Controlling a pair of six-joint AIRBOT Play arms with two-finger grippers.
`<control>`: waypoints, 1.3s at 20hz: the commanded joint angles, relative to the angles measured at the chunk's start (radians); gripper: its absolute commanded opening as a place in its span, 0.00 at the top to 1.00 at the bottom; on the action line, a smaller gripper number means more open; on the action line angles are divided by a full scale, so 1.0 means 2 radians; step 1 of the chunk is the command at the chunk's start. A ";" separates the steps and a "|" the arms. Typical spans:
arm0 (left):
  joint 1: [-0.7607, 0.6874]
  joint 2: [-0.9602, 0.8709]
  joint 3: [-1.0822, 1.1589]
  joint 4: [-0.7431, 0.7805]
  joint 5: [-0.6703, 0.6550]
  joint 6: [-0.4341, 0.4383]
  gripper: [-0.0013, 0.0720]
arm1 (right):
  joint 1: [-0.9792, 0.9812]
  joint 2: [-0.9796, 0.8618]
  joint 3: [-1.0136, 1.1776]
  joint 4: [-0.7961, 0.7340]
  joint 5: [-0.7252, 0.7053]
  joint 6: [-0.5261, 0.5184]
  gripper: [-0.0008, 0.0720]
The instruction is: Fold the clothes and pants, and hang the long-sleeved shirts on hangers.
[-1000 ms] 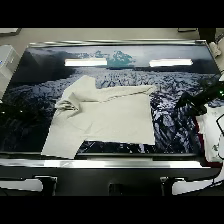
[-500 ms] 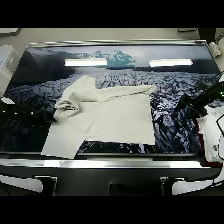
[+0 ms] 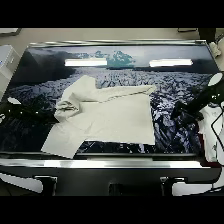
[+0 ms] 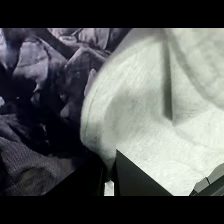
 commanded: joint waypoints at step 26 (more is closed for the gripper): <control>-0.007 0.179 0.070 -0.061 -0.036 -0.045 0.95 | 0.086 0.137 -0.121 0.145 -0.215 -0.074 0.94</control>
